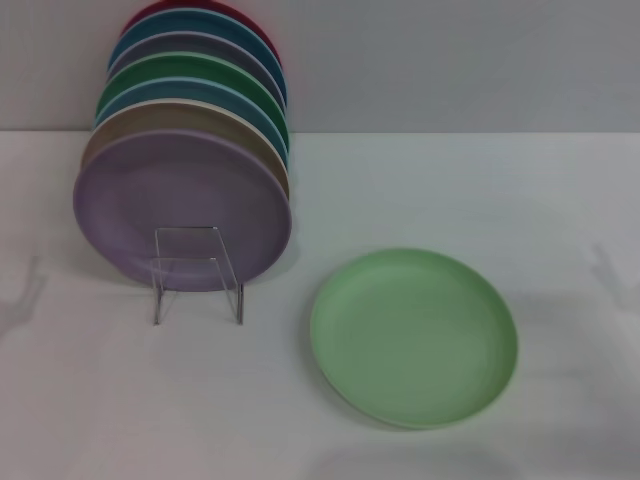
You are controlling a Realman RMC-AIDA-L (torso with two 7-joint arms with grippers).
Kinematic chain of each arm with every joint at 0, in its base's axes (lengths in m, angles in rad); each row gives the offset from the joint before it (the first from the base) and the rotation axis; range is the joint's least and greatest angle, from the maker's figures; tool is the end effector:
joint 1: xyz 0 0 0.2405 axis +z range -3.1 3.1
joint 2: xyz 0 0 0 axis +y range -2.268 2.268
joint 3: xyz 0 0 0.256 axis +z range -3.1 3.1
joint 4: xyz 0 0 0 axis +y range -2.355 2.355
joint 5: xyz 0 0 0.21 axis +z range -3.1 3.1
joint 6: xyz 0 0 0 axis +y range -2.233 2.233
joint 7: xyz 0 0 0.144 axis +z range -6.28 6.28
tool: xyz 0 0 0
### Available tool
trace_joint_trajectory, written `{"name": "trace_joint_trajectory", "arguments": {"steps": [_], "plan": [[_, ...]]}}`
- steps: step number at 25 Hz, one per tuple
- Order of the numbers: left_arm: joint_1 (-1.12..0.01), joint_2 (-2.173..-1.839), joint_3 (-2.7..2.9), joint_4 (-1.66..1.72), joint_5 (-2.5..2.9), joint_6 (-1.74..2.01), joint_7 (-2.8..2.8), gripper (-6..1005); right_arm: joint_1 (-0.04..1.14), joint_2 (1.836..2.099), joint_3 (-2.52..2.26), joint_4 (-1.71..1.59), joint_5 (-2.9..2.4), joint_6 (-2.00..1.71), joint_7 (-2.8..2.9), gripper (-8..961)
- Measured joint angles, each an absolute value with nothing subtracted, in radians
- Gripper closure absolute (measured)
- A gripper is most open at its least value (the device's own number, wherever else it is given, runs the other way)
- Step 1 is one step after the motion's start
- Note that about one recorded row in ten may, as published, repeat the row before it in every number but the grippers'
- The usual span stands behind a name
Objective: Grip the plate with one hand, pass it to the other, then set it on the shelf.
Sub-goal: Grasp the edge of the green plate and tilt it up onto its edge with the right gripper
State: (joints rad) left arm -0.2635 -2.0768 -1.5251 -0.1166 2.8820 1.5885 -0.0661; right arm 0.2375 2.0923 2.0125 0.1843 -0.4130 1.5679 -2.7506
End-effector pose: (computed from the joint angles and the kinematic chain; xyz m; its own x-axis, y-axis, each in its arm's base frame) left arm -0.3476 0.2635 0.0502 0.7642 -0.3584 0.5362 0.5891 0.0495 -0.8066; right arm 0.3376 0.2636 0.0390 0.6025 0.3144 -0.7336 -0.7122 -0.2031 -0.6720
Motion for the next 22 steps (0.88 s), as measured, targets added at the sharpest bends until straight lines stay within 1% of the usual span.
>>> {"name": "trace_joint_trajectory", "arguments": {"steps": [10,13,17,18,20,22], "plan": [[-0.268,-2.077,-1.524,-0.117,2.882,1.586,-0.063,165,0.236,2.092,2.013,0.184,-0.412,1.617,-2.755,152],[-0.273,-2.077,-1.524,-0.117,2.882,1.584,-0.063,165,0.239,2.088,2.000,0.197,-0.438,1.628,-2.731,152],[-0.277,-2.077,-1.524,-0.117,2.882,1.583,-0.063,165,0.250,2.082,1.965,0.278,-0.473,1.605,-2.670,152],[-0.279,-2.076,-1.524,-0.117,2.882,1.583,-0.064,165,0.252,2.082,1.956,0.355,-0.488,1.538,-2.615,153],[-0.280,-2.076,-1.524,-0.117,2.882,1.583,-0.065,165,0.250,2.082,1.952,0.397,-0.500,1.493,-2.574,153],[-0.280,-2.076,-1.523,-0.117,2.883,1.583,-0.068,165,0.234,2.081,1.929,0.547,-0.564,1.337,-2.442,153]]}}
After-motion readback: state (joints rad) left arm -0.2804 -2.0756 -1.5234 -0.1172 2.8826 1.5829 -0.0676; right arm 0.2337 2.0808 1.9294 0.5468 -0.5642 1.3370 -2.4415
